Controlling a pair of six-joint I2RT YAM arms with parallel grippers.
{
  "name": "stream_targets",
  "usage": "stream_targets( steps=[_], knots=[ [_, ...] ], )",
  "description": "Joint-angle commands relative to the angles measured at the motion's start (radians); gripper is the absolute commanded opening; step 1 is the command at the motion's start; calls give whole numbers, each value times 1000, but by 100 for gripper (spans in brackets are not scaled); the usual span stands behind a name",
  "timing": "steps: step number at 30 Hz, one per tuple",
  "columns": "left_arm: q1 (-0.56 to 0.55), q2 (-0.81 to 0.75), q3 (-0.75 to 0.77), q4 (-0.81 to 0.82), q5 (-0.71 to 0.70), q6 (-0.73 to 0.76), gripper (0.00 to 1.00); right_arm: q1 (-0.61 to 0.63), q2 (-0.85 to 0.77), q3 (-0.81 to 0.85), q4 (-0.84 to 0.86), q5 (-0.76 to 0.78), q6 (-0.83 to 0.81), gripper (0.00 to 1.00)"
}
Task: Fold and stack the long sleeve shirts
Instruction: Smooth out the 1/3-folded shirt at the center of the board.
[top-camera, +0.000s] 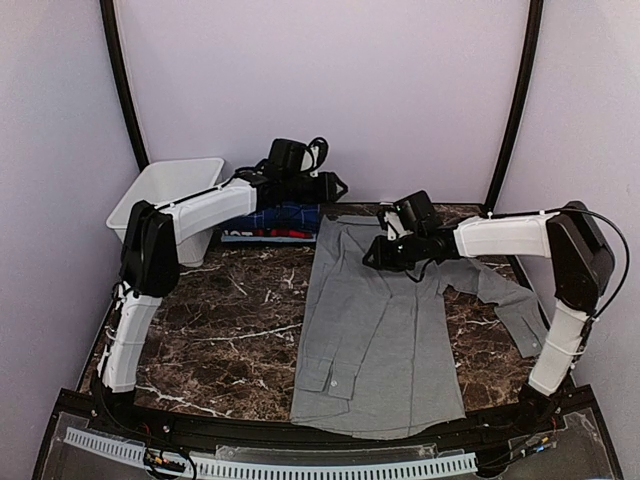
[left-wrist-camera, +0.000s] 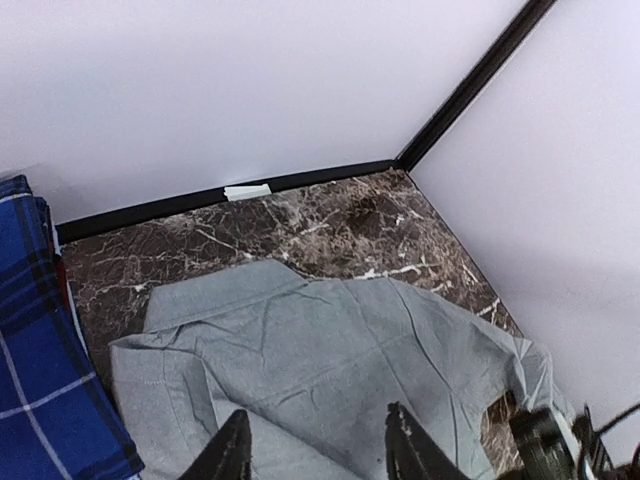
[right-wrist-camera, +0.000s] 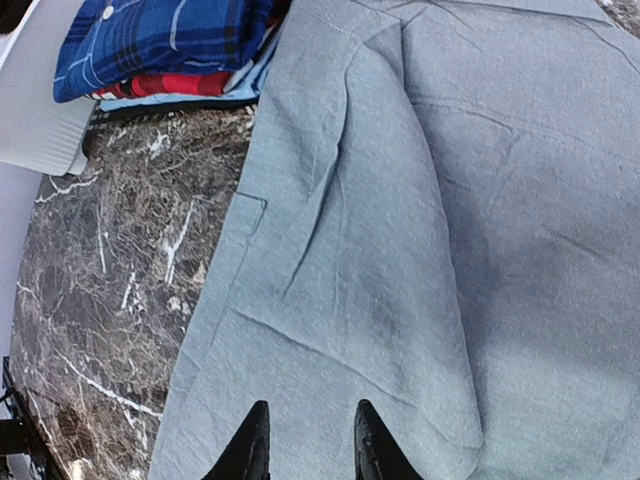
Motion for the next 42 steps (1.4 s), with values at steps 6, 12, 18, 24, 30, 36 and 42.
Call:
stream_targets(
  steps=[6, 12, 18, 24, 30, 36, 42],
  knots=[
    [-23, -279, -498, 120, 103, -102, 33, -57, 181, 139, 119, -205, 10, 26],
    [-42, -320, -684, 166, 224, -134, 28, -80, 292, 199, 172, -270, 47, 26],
    [-86, -332, -825, 205, 277, -149, 28, -122, 365, 224, 206, -311, 80, 26],
    [-93, -325, -898, 191, 246, -146, 28, -154, 394, 207, 233, -320, 112, 25],
    [-93, -321, -928, 111, 187, -128, 28, -164, 385, 205, 222, -316, 112, 25],
    [-92, -326, -940, 52, 161, -118, 28, -173, 307, 195, 170, -257, 81, 26],
    [-93, -349, -935, 19, 162, -96, 28, -180, 145, 99, 151, -169, 72, 27]
  ],
)
